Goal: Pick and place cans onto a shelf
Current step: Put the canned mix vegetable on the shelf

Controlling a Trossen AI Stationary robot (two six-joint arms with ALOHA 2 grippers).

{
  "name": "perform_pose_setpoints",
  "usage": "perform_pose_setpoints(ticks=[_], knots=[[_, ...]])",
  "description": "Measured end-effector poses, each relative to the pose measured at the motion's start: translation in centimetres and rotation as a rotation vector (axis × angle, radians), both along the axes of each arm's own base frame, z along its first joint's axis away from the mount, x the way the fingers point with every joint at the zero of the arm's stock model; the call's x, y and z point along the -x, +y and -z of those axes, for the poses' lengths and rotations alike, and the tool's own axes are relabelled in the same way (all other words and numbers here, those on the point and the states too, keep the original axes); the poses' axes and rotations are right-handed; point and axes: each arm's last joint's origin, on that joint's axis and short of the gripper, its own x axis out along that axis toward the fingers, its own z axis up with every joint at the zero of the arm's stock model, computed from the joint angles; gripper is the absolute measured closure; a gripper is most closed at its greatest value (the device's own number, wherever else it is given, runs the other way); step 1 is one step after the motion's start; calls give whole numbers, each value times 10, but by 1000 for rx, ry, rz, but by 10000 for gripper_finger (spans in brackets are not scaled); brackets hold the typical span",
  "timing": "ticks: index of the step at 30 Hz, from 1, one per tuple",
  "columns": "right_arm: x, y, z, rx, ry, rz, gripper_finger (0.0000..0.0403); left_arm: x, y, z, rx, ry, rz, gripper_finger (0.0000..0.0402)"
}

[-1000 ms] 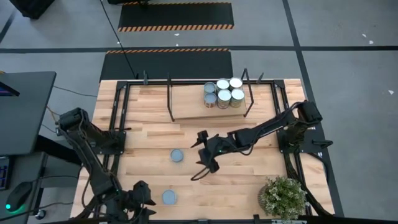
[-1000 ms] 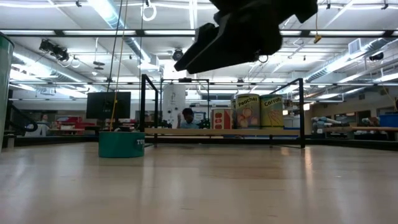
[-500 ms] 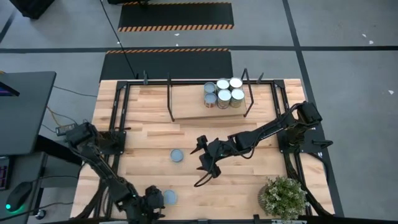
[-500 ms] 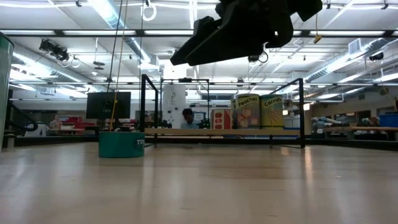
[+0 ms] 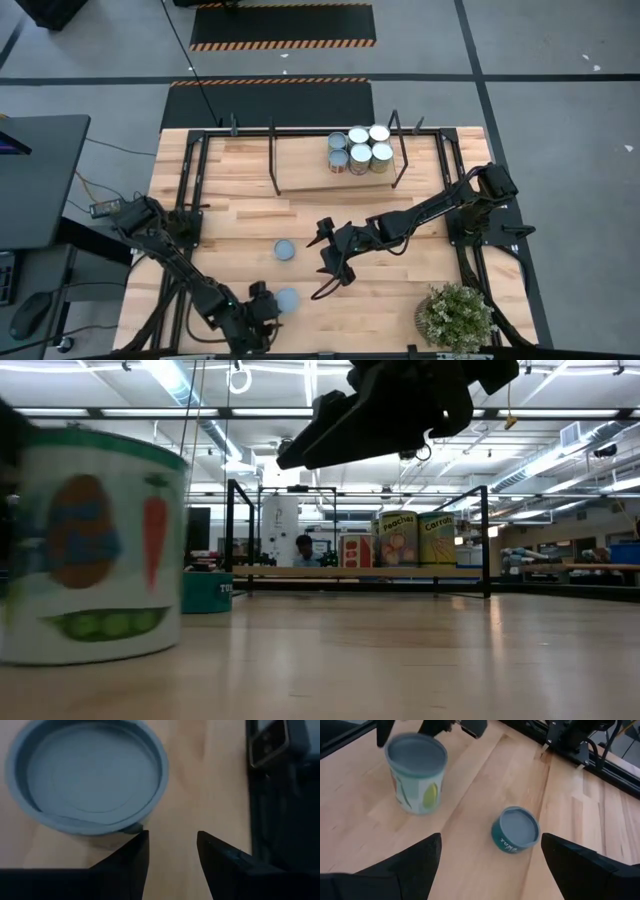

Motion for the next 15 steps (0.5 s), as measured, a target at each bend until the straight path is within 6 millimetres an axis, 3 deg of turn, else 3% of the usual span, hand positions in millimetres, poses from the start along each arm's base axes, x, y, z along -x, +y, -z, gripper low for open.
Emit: perform_pose_setpoints(ticks=[15], knots=[[4, 12, 2, -104, 42, 35, 53, -34, 43, 0, -309, -63, -74, 230]])
